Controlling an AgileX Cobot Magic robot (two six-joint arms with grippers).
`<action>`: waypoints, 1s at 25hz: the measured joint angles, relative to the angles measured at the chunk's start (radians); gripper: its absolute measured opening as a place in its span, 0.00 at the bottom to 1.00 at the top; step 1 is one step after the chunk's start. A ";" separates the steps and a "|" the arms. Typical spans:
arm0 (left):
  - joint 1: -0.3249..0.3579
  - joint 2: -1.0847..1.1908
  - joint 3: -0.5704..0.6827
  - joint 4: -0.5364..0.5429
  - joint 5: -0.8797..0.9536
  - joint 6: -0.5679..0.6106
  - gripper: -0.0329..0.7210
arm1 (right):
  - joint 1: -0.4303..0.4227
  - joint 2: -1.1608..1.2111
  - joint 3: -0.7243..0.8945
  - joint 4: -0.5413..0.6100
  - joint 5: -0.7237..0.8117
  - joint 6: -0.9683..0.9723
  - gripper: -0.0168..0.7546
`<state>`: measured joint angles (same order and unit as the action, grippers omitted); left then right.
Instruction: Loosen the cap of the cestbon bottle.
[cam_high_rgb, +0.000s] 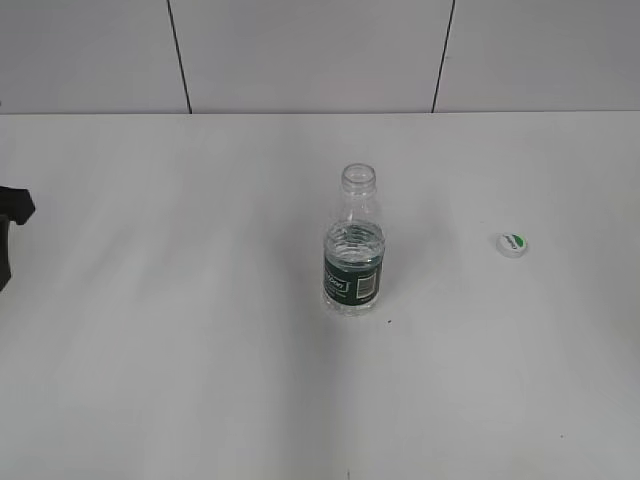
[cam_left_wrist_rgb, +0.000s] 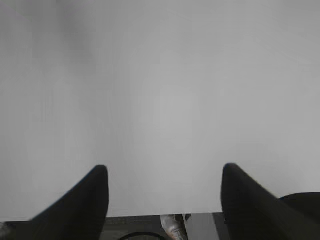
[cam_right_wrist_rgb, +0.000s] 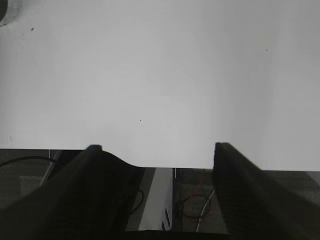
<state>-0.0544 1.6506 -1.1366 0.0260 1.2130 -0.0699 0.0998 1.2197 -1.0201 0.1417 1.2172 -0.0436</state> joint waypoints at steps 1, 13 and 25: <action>0.000 -0.027 0.016 0.009 0.000 0.001 0.61 | 0.000 -0.053 0.018 0.001 0.000 0.000 0.70; 0.000 -0.560 0.193 0.013 -0.113 0.014 0.61 | 0.000 -0.627 0.104 0.002 0.005 0.001 0.69; 0.000 -1.284 0.574 0.072 -0.153 0.094 0.61 | 0.000 -0.952 0.376 -0.087 0.006 -0.004 0.69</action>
<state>-0.0544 0.3663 -0.5626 0.0985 1.0601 0.0240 0.0998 0.2678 -0.6439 0.0546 1.2234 -0.0478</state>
